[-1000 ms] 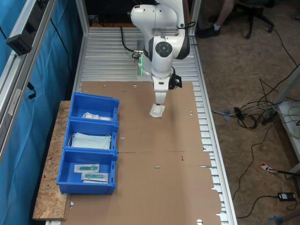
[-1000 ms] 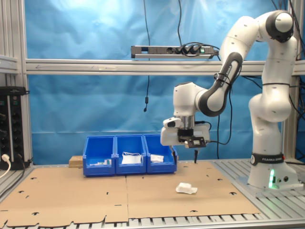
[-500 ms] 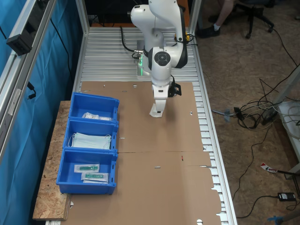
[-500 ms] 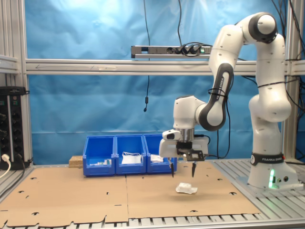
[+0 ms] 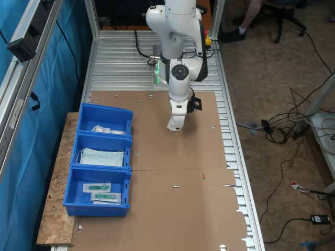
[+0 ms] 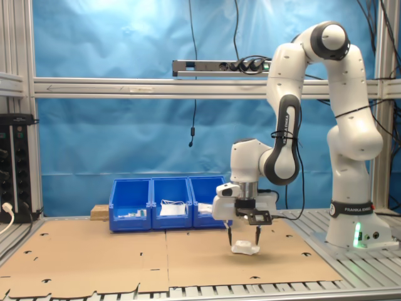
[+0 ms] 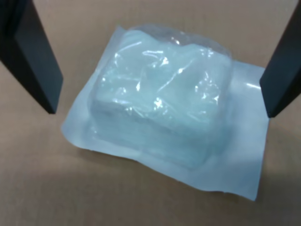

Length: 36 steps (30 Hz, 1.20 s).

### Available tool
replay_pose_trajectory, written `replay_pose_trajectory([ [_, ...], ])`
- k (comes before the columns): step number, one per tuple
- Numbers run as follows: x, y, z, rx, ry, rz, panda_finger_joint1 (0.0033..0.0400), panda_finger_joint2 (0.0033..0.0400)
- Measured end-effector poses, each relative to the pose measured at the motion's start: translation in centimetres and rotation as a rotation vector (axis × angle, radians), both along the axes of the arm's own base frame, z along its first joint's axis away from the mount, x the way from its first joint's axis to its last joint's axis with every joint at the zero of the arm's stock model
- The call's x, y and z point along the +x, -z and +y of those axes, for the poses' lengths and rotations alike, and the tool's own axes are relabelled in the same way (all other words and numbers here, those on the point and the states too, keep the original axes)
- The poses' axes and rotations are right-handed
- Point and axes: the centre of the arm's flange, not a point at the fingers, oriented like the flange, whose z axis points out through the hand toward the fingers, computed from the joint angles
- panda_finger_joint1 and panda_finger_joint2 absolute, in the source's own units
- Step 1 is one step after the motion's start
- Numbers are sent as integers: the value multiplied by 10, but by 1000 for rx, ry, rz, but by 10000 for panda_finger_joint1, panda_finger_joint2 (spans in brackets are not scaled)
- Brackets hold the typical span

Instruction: Pick and place sorting task of medical equipment.

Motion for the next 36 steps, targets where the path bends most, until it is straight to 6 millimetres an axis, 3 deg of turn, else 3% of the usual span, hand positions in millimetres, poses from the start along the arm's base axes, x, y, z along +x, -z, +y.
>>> replay_pose_trajectory([
  [36,-6,19,-5,5,17,1,400,400],
])
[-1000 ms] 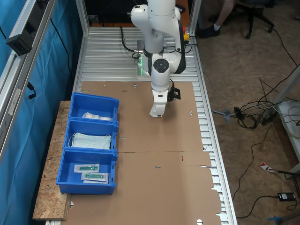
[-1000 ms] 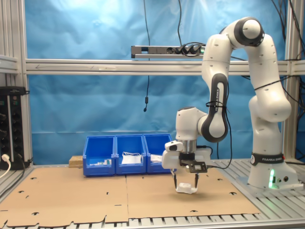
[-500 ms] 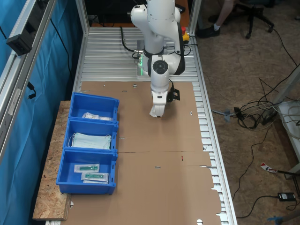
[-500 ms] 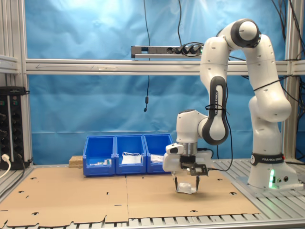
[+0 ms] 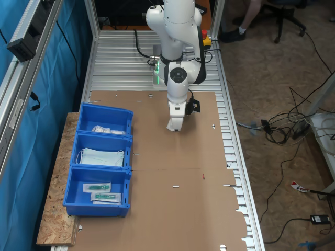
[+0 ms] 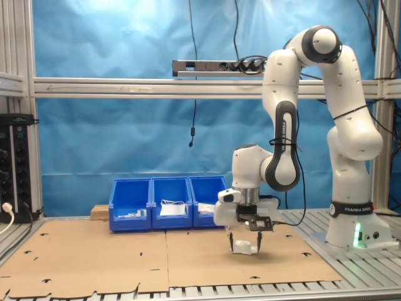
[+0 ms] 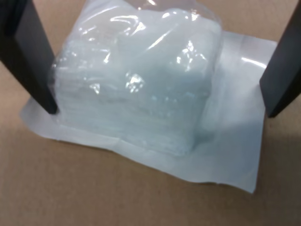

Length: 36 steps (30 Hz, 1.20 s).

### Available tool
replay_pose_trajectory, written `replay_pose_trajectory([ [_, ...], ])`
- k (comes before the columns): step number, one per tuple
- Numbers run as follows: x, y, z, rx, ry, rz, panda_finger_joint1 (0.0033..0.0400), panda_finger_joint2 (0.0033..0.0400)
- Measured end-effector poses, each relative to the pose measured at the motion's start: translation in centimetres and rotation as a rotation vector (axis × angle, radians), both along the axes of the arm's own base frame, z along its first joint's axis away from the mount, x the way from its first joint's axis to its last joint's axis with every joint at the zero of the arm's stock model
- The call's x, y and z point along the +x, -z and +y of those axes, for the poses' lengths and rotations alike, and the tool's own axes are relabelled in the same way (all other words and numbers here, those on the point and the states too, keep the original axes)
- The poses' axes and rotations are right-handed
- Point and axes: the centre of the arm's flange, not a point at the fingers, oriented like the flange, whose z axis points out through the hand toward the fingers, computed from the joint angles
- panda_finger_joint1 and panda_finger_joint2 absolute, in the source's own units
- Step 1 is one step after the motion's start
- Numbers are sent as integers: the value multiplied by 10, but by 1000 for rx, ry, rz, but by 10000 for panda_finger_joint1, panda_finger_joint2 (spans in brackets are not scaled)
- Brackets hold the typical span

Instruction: Pick and place sorting task of medical equipment.

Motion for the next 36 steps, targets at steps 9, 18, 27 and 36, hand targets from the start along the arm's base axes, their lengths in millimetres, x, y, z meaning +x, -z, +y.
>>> replay_pose_trajectory([
  [9,0,0,0,0,0,-3,400,400],
  [18,0,0,-1,0,2,-3,400,400],
  [27,0,0,-3,-2,8,-3,400,400],
  [36,0,0,-5,-3,12,-3,400,400],
])
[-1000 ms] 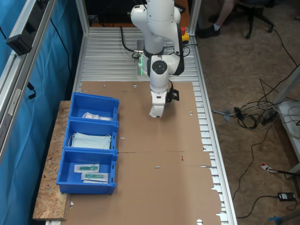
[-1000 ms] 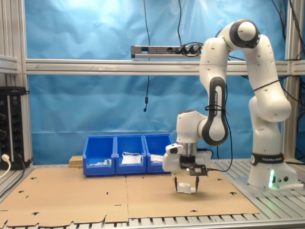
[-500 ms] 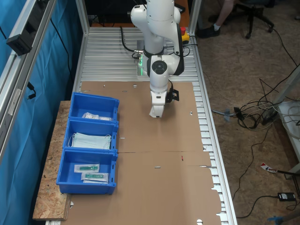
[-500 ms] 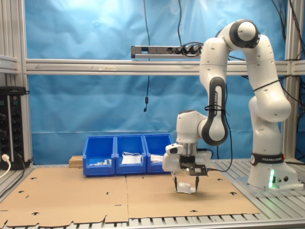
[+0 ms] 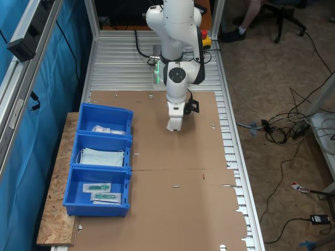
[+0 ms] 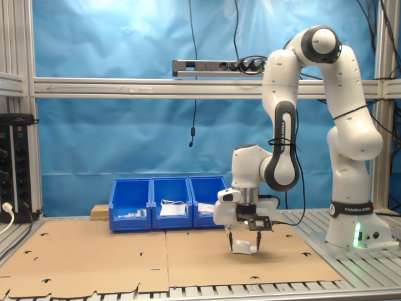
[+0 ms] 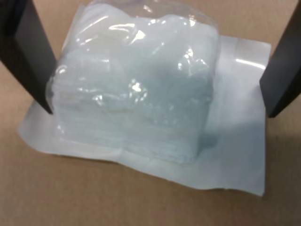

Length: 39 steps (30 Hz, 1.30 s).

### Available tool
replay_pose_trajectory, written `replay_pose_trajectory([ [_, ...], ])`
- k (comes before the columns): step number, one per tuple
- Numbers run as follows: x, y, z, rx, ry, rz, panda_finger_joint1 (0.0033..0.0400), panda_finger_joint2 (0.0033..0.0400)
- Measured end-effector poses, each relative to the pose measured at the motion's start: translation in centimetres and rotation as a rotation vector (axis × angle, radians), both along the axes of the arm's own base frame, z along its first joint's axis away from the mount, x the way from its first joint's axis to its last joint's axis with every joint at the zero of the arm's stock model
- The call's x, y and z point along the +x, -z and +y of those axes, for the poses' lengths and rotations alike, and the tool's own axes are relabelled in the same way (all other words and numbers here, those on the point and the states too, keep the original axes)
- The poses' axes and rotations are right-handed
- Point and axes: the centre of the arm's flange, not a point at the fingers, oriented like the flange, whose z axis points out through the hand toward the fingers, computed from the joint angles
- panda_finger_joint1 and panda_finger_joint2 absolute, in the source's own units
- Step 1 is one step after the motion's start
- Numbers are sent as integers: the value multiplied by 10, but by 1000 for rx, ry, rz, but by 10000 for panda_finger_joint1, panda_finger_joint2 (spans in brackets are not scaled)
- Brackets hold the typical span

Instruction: Pick and place sorting task of medical equipment.

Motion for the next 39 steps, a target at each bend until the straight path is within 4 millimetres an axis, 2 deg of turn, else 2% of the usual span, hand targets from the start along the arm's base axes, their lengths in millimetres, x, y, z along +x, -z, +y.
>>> replay_pose_trajectory([
  [38,0,0,0,0,1,0,400,400],
  [39,0,0,-1,0,1,0,355,355],
])
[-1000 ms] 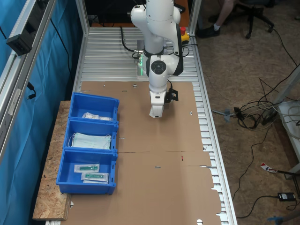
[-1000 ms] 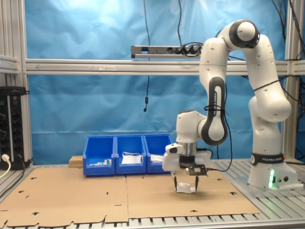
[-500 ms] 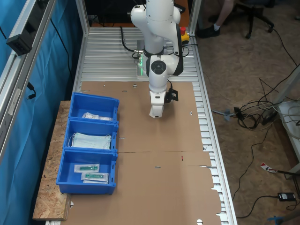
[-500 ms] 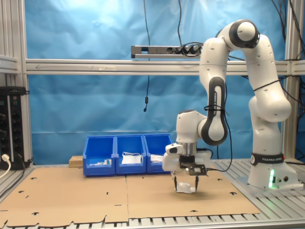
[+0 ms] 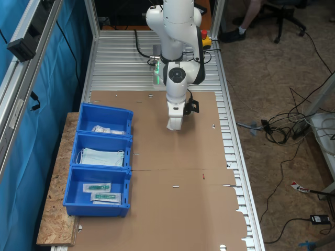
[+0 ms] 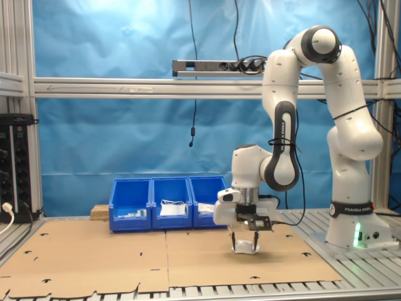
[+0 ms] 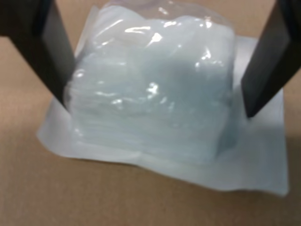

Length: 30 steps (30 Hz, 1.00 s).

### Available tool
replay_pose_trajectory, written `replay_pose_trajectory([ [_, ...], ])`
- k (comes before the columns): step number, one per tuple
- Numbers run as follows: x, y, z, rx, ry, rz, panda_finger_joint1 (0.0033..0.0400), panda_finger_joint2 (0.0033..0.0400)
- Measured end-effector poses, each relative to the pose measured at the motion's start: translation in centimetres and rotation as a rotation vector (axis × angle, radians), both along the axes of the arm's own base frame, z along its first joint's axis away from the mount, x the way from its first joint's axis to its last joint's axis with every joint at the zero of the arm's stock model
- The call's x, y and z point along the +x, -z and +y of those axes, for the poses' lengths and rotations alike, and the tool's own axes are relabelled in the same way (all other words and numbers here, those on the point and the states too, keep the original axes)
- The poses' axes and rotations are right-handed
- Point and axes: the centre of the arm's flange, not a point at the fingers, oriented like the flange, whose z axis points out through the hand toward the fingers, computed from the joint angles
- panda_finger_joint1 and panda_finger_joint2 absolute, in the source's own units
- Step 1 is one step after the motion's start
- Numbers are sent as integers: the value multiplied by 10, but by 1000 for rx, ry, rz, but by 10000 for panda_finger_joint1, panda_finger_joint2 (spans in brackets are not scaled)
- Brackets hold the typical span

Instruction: Pick and place sorting task of medical equipment.

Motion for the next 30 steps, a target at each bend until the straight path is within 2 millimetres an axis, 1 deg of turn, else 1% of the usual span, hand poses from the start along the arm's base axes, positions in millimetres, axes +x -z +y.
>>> replay_pose_trajectory([
  [5,0,0,0,0,0,-1,355,355],
  [6,0,0,0,0,0,-2,261,261],
  [14,2,-3,0,-1,0,-18,261,261],
  [15,2,-3,0,-1,0,-20,77,77],
  [24,4,-6,0,-2,0,-26,76,76],
  [27,5,-12,-1,-4,0,-30,76,76],
  [30,7,-21,-1,-7,-1,-31,76,76],
])
